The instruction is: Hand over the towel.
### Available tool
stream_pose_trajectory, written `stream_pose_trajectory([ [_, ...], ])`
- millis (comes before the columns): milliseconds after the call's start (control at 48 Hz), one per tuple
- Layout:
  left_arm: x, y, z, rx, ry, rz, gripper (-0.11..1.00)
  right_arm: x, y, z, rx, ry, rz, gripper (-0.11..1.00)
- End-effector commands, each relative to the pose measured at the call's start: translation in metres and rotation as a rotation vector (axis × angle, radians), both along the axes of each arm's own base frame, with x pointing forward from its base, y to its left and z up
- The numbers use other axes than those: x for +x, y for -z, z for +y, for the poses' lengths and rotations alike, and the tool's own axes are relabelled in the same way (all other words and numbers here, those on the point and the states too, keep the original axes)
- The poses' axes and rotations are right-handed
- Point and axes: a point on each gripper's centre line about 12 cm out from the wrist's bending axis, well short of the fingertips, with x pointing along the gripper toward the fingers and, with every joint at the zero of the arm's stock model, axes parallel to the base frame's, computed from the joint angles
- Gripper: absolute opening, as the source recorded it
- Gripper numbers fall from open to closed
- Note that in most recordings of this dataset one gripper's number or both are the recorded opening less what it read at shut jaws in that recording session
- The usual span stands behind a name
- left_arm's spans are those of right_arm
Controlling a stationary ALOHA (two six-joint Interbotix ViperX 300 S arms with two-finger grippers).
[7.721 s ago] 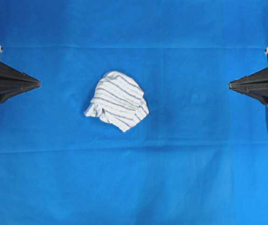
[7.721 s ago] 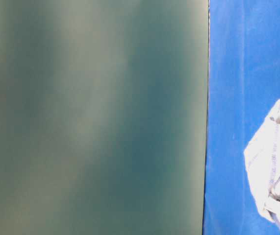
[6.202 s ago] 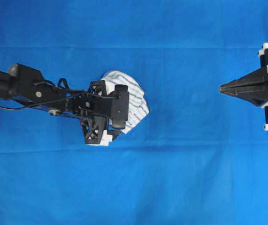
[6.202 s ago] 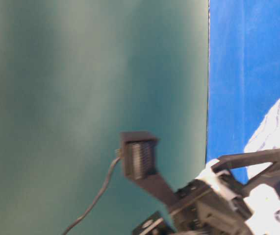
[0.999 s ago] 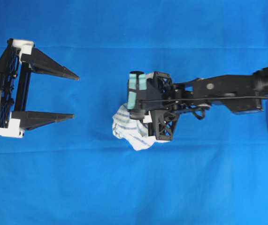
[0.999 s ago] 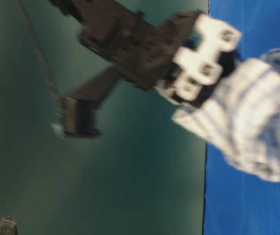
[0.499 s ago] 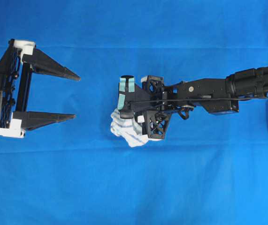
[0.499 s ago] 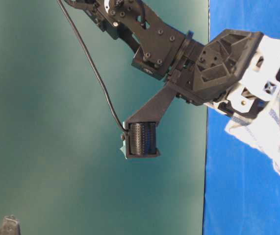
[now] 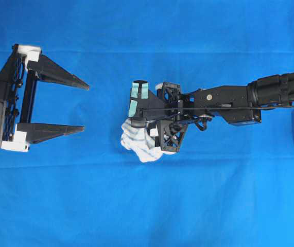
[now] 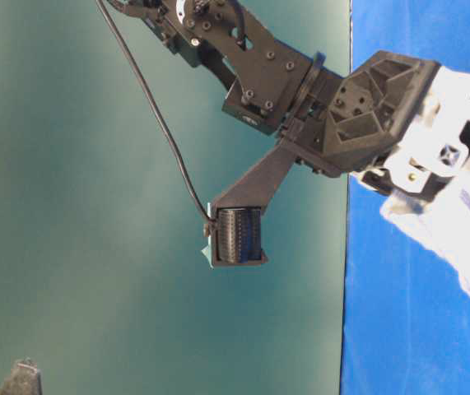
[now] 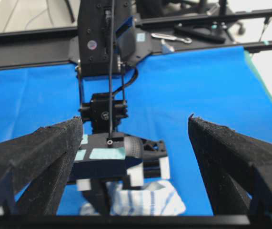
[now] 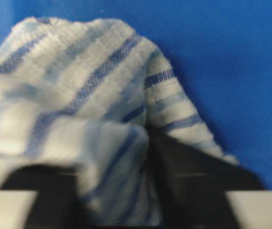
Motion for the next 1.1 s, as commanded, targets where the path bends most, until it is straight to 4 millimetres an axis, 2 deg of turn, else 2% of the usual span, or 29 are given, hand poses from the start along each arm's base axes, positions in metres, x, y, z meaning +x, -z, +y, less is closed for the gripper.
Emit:
stream_pose_trajectory([
  [0, 0.001, -0.01, 0.0, -0.005, -0.002, -0.027, 0.94, 0.002, -0.03, -0.001, -0.002, 0.003, -0.072, 0.57],
  [62, 0.001, -0.01, 0.0, -0.005, -0.002, -0.027, 0.94, -0.001, -0.044, -0.001, -0.004, 0.003, -0.106, 0.7],
  [104, 0.001, -0.009, 0.0, -0.005, -0.002, -0.026, 0.94, -0.005, -0.057, -0.001, -0.006, 0.002, -0.136, 0.72],
  [229, 0.001, -0.009, 0.0, -0.005, -0.002, -0.024, 0.94, -0.018, -0.094, -0.001, -0.012, -0.002, -0.221, 0.69],
  [416, 0.001, -0.008, 0.0, -0.005, -0.002, -0.023, 0.94, -0.049, -0.154, -0.001, -0.037, -0.012, -0.381, 0.7],
  [687, 0.001, -0.008, 0.001, -0.005, -0.004, -0.023, 0.94, -0.099, -0.212, 0.0, -0.071, -0.027, -0.678, 0.7],
  [812, 0.001, -0.007, 0.0, -0.005, -0.002, -0.021, 0.94, -0.124, -0.23, 0.002, -0.077, -0.03, -0.825, 0.7],
  [895, 0.001, -0.007, 0.0, -0.005, -0.002, -0.02, 0.94, -0.133, -0.231, 0.002, -0.08, -0.033, -0.872, 0.7],
  [1082, 0.001, -0.007, 0.0, -0.005, -0.002, -0.02, 0.94, -0.135, -0.225, 0.003, -0.08, -0.035, -0.891, 0.7],
])
